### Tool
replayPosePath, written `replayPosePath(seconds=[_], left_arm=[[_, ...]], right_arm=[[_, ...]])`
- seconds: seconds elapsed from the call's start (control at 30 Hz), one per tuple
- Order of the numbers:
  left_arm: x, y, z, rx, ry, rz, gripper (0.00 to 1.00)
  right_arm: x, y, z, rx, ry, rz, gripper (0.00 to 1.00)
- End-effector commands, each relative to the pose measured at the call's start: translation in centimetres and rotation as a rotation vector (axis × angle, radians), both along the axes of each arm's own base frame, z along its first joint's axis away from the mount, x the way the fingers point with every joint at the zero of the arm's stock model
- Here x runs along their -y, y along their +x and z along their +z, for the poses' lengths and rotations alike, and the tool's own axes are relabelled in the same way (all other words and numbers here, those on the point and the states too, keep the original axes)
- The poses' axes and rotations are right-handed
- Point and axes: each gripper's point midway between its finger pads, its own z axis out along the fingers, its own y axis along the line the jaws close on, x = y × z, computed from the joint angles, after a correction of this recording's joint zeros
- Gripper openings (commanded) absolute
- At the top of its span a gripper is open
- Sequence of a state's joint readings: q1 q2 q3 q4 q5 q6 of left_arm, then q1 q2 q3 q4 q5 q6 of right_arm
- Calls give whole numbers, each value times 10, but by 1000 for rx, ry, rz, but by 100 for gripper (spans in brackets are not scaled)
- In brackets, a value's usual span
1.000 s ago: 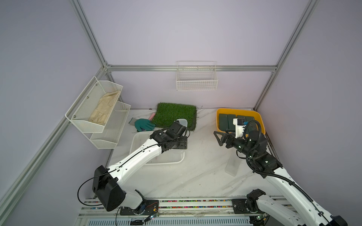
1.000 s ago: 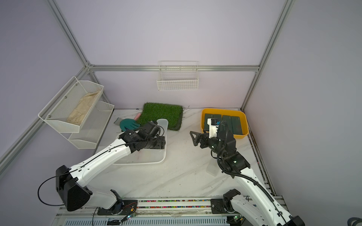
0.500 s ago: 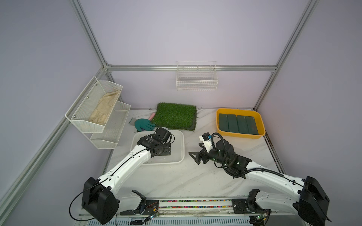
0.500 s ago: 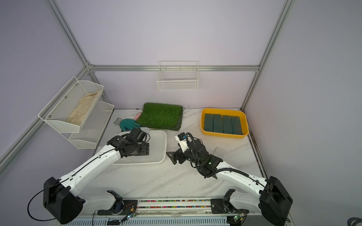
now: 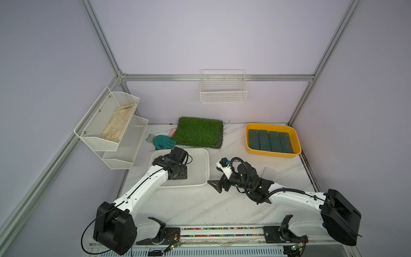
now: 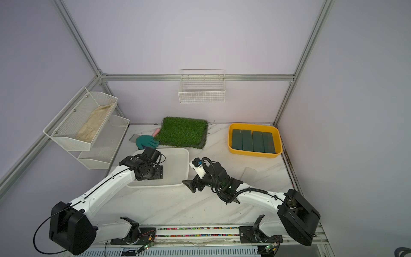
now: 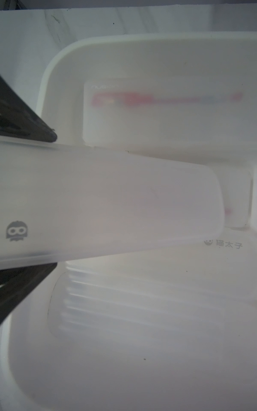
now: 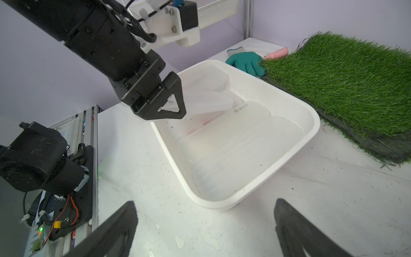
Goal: Place the pencil cases by color into the storage box
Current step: Place the pencil case at the storage box.
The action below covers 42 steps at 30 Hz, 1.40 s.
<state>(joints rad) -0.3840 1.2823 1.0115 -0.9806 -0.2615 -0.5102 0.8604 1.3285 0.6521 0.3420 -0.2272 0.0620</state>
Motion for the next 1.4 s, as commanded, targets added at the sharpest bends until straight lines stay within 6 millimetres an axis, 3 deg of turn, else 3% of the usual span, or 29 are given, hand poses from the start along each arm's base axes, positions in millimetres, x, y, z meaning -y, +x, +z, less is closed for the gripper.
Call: replayPosePath(seconds=[0.0,0.33,0.77,1.37], left_arm=[[-7,0,-6,5,8,0,79],[-17,-1,-30,-48,21,29,79],[-25,19,-46,-102,36,52,79],[-39,46,-47,-112,72,52,79]], right_arm=[[-4,-2,7,59,28,23,97],[-3,1,-7,43,12,5,97],[1,0,-14,39,4,-5,97],[2,2,-16,36,-3,-16,97]])
